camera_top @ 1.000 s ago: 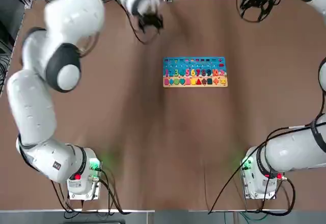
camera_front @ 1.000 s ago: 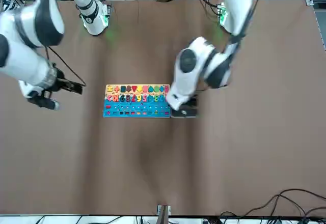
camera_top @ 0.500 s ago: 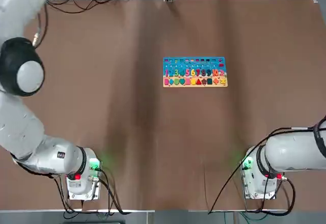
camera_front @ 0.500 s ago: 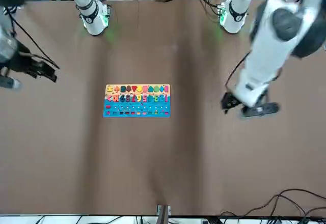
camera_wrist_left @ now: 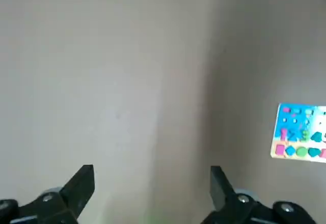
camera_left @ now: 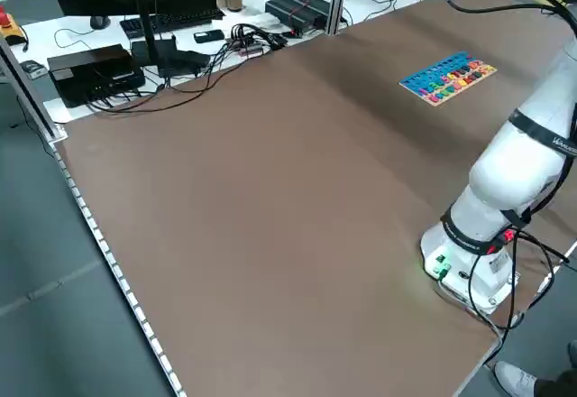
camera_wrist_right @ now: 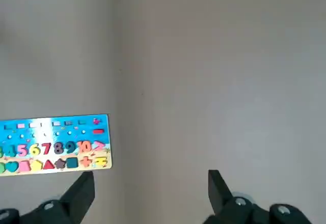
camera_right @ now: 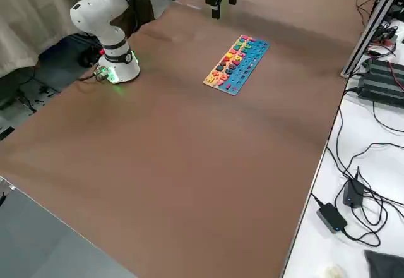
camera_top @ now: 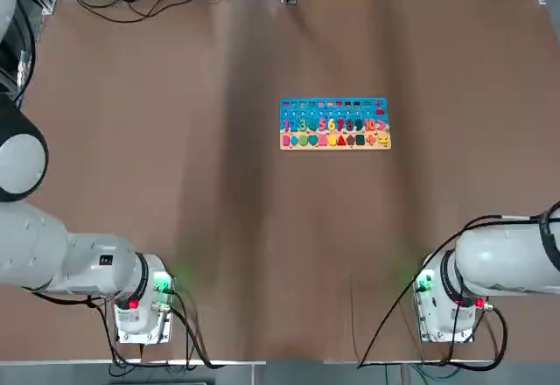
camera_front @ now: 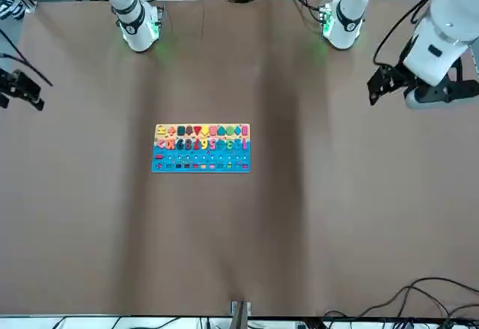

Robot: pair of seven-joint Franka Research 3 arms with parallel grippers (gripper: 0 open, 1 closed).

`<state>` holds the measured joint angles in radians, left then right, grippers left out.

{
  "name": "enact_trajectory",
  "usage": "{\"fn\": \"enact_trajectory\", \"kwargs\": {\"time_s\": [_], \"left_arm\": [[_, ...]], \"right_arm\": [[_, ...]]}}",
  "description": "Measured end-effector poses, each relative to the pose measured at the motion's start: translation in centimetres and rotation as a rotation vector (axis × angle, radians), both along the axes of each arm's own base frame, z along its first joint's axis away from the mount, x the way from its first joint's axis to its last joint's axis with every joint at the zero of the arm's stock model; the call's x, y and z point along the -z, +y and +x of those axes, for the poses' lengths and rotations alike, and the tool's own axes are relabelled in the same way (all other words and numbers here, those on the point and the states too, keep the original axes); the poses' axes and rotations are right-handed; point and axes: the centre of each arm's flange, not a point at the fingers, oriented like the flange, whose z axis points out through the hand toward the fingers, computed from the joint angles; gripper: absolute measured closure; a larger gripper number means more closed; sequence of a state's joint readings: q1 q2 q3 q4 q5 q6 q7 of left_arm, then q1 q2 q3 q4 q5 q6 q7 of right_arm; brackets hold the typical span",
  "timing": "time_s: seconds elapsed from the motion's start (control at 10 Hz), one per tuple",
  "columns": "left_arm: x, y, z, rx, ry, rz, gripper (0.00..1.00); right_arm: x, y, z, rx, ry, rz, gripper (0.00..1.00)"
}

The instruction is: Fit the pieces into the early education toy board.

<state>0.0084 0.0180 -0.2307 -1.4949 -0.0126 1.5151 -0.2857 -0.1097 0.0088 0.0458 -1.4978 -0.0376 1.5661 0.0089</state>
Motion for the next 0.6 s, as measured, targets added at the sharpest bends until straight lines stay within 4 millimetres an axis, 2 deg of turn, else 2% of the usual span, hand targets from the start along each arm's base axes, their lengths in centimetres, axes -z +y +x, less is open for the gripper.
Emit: {"fn": "enact_trajectory", "kwargs": {"time_s": [0.1, 0.3, 0.5, 0.6], "left_arm": [[0.1, 1.7, 0.1, 0.011, 0.023, -0.027, 0.00], [0.3, 4.3, 0.4, 0.001, 0.040, -0.054, 0.02], [0.8, 4.5, 0.5, 0.008, 0.043, -0.040, 0.03], [1.2, 4.4, 0.7, 0.018, 0.027, -0.012, 0.04]], "right_arm": [[0.0, -0.4, 0.2, 0.006, -0.012, -0.001, 0.01], [0.2, 0.1, 0.4, -0.002, -0.012, 0.001, 0.01], [0.9, 0.2, 1.2, -0.003, -0.021, 0.001, 0.01], [2.2, 0.0, 2.1, -0.002, -0.013, 0.003, 0.01]]}}
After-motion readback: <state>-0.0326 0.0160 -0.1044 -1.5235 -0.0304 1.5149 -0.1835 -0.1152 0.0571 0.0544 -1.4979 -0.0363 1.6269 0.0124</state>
